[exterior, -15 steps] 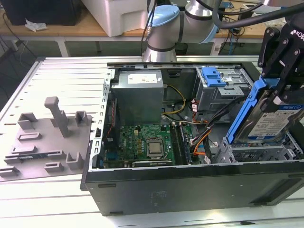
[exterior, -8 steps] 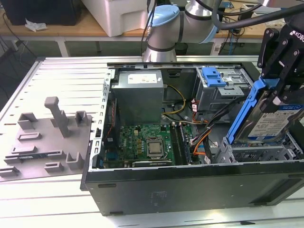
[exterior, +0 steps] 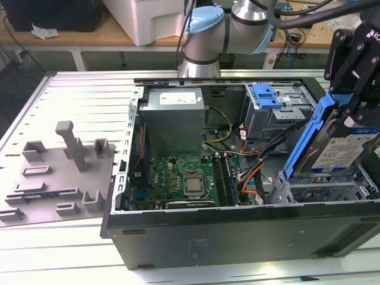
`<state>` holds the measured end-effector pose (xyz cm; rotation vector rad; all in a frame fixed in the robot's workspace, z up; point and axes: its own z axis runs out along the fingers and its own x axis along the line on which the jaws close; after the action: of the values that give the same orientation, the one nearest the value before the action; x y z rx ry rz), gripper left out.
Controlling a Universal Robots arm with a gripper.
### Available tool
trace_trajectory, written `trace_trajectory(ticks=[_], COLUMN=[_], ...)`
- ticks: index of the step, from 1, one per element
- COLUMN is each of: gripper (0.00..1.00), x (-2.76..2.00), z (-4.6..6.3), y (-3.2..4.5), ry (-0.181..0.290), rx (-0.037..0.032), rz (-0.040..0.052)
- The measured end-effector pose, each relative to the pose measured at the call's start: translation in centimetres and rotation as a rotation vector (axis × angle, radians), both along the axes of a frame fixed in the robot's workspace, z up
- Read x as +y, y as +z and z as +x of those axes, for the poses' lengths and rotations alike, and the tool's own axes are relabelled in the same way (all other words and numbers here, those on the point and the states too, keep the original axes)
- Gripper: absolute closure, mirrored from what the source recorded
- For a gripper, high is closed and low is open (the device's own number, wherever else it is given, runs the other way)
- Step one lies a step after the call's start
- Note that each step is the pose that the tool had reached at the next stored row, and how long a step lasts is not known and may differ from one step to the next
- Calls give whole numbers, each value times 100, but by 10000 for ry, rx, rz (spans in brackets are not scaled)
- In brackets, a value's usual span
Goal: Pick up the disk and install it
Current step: 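Pick up the disk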
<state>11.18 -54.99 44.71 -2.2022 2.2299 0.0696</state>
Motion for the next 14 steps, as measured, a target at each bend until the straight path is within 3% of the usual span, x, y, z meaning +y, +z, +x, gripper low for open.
trace_trajectory(ticks=[14], gripper=[63], x=[-34], z=[1], y=[-10], ry=[-137], rx=[0], rz=[-1])
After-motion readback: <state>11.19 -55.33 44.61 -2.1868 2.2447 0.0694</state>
